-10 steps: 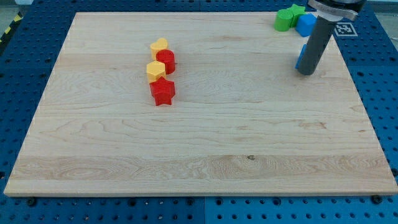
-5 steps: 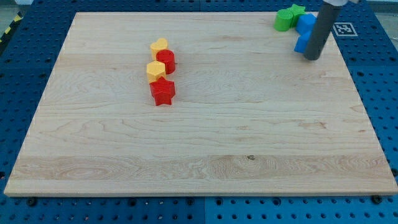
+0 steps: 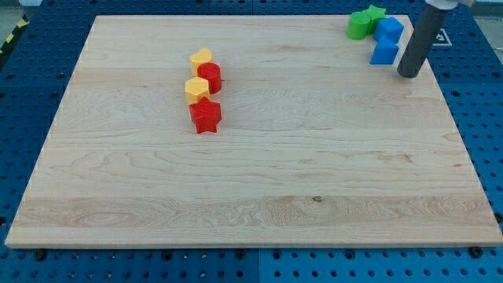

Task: Push the triangle into the blue cube

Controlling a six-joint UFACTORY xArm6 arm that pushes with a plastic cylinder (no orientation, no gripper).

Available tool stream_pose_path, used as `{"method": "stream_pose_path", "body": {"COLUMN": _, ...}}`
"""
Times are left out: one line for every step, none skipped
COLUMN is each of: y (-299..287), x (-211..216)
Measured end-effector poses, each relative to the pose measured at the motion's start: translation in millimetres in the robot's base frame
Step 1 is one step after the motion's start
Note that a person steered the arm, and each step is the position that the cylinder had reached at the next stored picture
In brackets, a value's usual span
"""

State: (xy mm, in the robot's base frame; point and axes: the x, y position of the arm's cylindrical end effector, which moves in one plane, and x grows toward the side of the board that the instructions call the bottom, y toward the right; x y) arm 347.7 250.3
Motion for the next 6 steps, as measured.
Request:
{"method": "stream_pose_path", "body": {"y": -9.8, "x": -18.4}}
{"method": "stream_pose_path", "body": {"y": -18.1, "x": -37.4}}
{"method": "stream_pose_path", "body": {"y": -18.3, "x": -37.7}}
{"method": "stream_pose_path", "body": {"y": -23.1, "x": -21.5}}
{"method": "stream_pose_path", "body": {"y": -38.3, "x": -24.9}}
{"method": "stream_pose_path", "body": {"y": -44.9, "x": -38.8}}
